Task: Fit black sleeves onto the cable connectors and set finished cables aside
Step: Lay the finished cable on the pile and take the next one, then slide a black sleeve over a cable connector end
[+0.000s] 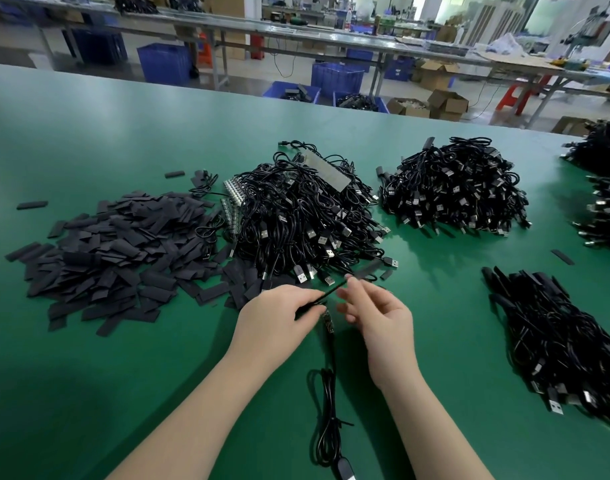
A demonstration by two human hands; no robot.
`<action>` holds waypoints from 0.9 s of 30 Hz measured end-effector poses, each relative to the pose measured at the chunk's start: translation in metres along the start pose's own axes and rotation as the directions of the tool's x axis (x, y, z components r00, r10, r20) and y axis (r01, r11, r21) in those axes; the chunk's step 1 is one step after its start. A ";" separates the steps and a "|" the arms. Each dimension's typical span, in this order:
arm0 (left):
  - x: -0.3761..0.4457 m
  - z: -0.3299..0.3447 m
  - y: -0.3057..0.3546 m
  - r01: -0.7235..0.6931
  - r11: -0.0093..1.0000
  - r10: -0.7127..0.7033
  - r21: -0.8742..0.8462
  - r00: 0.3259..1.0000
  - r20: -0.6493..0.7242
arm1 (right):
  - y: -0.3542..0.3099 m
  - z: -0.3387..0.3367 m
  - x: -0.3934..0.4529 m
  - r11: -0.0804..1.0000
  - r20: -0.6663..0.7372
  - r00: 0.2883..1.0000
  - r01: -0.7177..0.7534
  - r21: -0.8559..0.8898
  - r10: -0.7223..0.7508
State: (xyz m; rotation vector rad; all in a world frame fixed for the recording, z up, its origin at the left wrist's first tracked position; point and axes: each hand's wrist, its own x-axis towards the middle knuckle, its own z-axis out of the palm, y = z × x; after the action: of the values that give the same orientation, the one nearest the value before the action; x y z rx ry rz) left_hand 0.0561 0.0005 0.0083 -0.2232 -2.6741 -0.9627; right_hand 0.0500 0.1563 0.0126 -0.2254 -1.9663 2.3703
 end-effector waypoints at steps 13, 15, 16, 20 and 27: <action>-0.004 -0.007 0.007 -0.183 0.965 0.139 -0.187 0.964 -0.227 | -0.063 -0.021 0.000 0.938 -0.142 0.978 0.187 0.292 -0.150; -0.005 -0.008 0.006 -0.151 0.979 0.128 -0.138 0.978 -0.166 | -0.093 -0.055 0.002 0.940 -0.252 0.920 0.330 0.086 -0.300; -0.005 -0.007 0.006 -0.139 0.986 0.128 -0.088 0.985 -0.119 | -0.106 -0.073 0.002 0.922 -0.295 0.874 0.362 -0.139 -0.387; -0.005 -0.002 0.009 -0.107 0.993 0.101 0.043 0.988 0.115 | -0.125 -0.144 0.019 0.444 -0.274 0.792 -0.003 -0.896 -0.546; -0.010 0.012 0.012 -0.142 0.972 0.083 0.189 0.954 0.288 | -0.098 -0.180 0.033 -0.095 -0.310 0.862 -0.375 -0.922 -0.401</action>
State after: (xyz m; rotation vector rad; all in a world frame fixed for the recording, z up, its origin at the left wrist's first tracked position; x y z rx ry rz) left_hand 0.0655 0.0170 0.0034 -0.4943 -2.9524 -0.6506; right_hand 0.0383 0.3540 0.0736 -0.7516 -2.7646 -0.0438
